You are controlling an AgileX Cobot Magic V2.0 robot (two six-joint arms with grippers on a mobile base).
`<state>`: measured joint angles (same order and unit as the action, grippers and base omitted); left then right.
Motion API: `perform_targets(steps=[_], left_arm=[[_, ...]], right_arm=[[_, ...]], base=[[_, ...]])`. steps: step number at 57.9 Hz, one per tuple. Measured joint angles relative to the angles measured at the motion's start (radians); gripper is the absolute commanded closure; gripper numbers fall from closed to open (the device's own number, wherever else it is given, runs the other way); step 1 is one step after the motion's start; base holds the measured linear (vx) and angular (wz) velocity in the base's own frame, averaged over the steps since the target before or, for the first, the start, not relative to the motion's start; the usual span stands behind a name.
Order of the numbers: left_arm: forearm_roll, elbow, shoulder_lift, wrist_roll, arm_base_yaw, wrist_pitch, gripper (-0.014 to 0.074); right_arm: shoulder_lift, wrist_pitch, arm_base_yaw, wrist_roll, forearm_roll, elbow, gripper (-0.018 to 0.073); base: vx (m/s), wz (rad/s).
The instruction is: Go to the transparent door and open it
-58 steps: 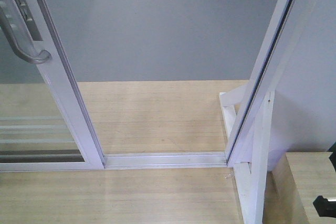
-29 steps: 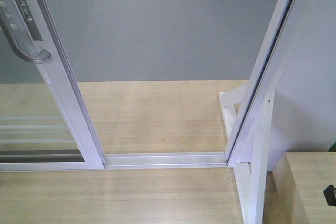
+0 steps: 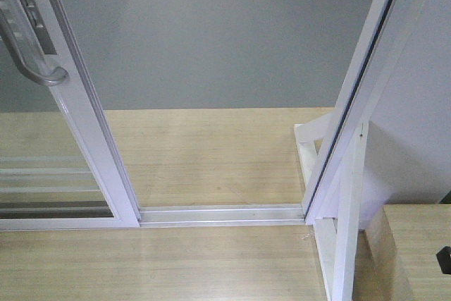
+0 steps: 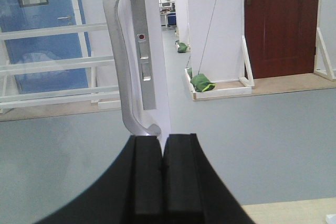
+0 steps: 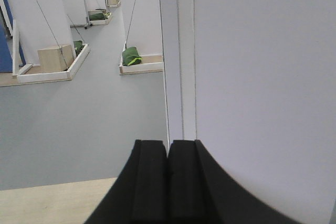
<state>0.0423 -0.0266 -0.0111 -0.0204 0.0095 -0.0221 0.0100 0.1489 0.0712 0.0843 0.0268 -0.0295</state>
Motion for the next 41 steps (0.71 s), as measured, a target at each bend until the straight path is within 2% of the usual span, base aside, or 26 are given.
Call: perform_targets(steps=[41], left_arm=[[0.000,0.000,0.000,0.000,0.000,0.000,0.0602]], right_arm=[[0.000,0.000,0.000,0.000,0.000,0.000,0.0567]], base=[[0.00,0.00]])
